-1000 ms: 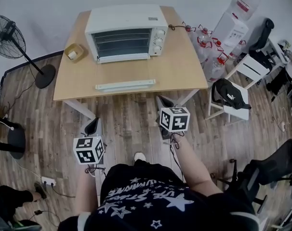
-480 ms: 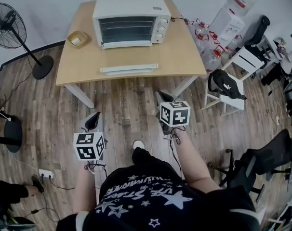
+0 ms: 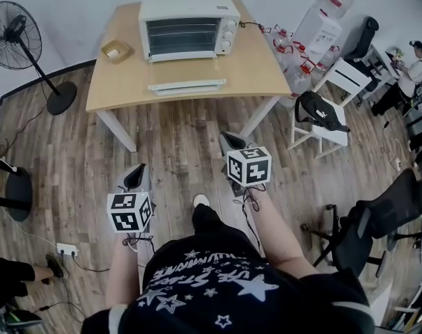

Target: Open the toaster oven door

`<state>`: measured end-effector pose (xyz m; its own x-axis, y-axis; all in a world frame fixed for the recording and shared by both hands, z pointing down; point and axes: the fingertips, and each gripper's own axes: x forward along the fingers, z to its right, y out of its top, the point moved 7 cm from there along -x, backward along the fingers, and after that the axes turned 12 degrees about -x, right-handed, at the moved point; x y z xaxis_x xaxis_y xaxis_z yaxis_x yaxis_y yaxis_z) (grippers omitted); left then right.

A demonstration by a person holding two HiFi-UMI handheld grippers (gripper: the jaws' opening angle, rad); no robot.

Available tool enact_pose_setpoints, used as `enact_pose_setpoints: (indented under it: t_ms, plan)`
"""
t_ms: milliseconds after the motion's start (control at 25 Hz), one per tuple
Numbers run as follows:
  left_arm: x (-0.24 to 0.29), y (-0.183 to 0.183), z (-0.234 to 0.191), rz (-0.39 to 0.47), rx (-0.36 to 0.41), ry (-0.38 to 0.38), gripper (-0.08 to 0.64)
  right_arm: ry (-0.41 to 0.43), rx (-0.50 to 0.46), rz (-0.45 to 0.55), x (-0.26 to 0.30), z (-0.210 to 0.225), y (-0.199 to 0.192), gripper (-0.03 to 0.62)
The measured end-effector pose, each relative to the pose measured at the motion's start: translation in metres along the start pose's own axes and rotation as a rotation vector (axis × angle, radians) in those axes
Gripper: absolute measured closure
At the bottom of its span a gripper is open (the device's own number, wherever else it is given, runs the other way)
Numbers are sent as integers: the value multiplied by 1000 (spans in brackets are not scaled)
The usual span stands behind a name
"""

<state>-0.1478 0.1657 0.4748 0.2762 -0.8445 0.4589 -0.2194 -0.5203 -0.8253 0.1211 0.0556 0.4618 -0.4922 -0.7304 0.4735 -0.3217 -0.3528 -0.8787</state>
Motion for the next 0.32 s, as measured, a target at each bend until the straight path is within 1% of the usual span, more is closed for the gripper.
enact_pose_setpoints:
  t_ms: [320]
  plan:
    - [-45, -43, 12, -16, 9, -42, 537, -1, 12, -3, -53, -42, -36, 590]
